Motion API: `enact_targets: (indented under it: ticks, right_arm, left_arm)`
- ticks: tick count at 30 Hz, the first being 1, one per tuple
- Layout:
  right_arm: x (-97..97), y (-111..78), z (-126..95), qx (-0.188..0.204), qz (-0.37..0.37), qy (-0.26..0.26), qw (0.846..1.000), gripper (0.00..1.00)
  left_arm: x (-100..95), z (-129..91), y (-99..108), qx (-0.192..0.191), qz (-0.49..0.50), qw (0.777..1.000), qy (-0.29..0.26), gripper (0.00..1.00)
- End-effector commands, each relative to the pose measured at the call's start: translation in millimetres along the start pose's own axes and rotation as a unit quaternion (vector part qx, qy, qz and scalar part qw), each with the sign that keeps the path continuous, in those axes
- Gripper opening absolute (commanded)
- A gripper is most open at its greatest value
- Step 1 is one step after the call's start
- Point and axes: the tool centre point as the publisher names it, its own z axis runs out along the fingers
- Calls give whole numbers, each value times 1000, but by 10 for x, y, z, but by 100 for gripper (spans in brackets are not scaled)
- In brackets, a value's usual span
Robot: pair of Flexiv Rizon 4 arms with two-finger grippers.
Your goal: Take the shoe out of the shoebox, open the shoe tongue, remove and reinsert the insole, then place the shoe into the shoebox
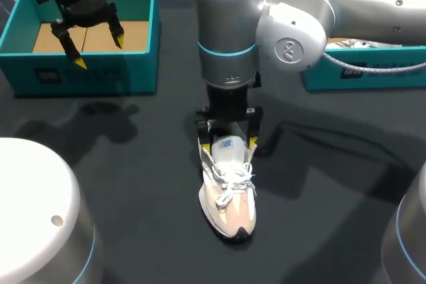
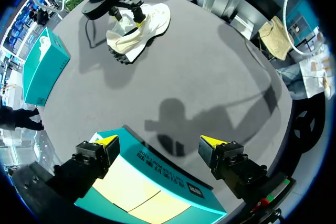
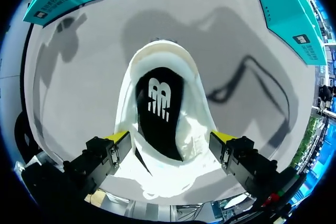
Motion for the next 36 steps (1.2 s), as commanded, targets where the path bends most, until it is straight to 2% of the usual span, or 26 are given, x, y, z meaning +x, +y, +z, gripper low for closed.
enact_targets:
  ticks: [1, 6, 15, 20, 29, 30, 34, 36]
  right_arm:
    - [41, 60, 28, 10, -20, -4, 1000, 100]
    - [74, 116, 73, 16, -37, 0, 999, 100]
    - [57, 91, 83, 9, -38, 13, 999, 100]
    - [50, 44, 62, 2, -36, 15, 999, 97]
    - [62, -107, -40, -19, -20, 0, 1000, 99]
    - [64, -117, -47, -23, -17, -4, 1000, 98]
    - [73, -137, -60, -37, -9, -11, 999, 82]
    - [71, -146, -61, -44, -7, -13, 999, 79]
  left_arm:
    - [0, 1, 1, -1, 0, 1000, 1, 100]
    - [0, 1, 1, -1, 0, 1000, 1, 100]
    - [0, 1, 1, -1, 0, 1000, 1, 100]
    - [0, 1, 1, -1, 0, 1000, 1, 100]
    - [0, 1, 1, -1, 0, 1000, 1, 100]
    - [0, 1, 1, -1, 0, 1000, 1, 100]
    - [0, 1, 1, -1, 0, 1000, 1, 100]
    - [0, 1, 1, -1, 0, 1000, 1, 100]
